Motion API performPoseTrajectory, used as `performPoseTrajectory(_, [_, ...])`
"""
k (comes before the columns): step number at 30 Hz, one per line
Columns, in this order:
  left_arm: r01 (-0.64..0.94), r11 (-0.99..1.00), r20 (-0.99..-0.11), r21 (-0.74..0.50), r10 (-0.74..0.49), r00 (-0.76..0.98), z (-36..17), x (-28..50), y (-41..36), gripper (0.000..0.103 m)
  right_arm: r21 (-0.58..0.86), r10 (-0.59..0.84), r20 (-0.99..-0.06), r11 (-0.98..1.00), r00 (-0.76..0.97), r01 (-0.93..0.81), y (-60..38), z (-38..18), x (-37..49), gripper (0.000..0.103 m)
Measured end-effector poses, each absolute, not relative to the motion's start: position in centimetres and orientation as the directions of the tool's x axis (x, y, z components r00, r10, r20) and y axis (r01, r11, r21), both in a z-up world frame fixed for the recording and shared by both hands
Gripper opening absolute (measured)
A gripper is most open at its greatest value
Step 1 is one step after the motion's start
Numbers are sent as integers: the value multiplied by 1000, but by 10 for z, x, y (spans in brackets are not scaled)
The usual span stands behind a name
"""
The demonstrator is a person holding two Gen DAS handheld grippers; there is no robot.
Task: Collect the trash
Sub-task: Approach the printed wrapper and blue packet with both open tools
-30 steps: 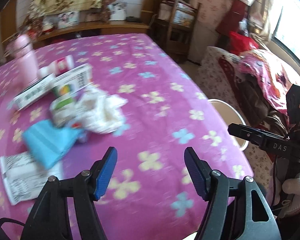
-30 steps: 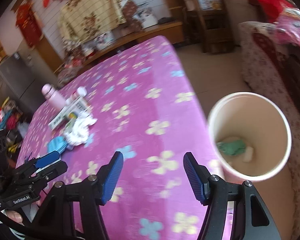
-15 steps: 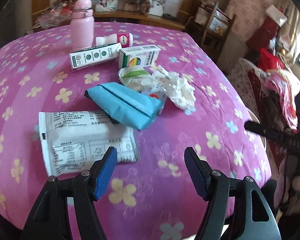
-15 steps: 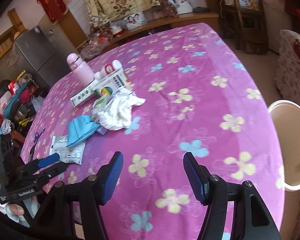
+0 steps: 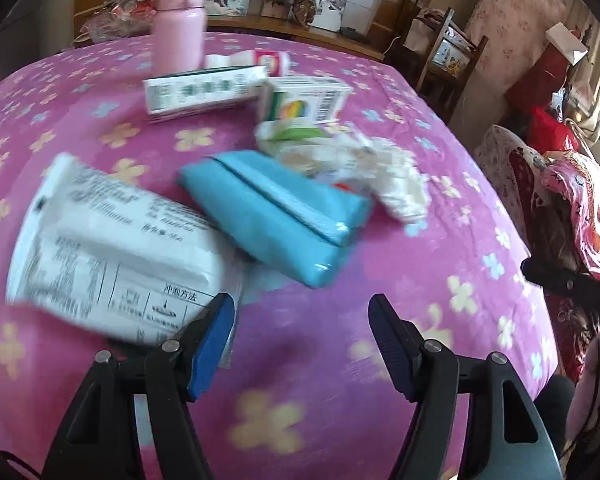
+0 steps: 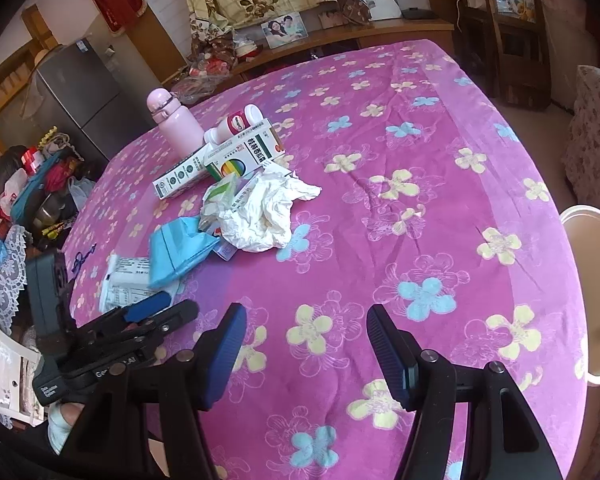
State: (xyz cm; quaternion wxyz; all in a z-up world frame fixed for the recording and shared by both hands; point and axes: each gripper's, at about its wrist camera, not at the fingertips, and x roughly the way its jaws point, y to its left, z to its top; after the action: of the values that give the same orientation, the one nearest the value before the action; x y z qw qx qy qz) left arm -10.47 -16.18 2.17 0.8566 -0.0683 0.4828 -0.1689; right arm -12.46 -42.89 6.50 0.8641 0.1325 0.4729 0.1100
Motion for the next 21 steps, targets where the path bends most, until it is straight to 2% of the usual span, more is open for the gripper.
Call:
performPoseTrajectory(4, [189, 954, -826, -233, -296, 479, 22, -103, -107, 70, 339, 334, -789, 937, 515, -88, -417, 62, -119, 66])
performPoseTrajectory(8, [163, 925, -820, -343, -379, 429, 26, -100, -51, 70, 341, 354, -791, 932, 498, -121, -399, 58, -109, 66])
performPoseTrajectory(12, [126, 924, -807, -361, -377, 454, 41, -111, -20, 72, 349, 374, -793, 926, 482, -145, -382, 55, -100, 66])
performPoseTrajectory(21, [-31, 948, -844, -317, -267, 465, 49, -121, 34, 76, 345, 436, -787, 898, 437, -274, -329, 56, -88, 66])
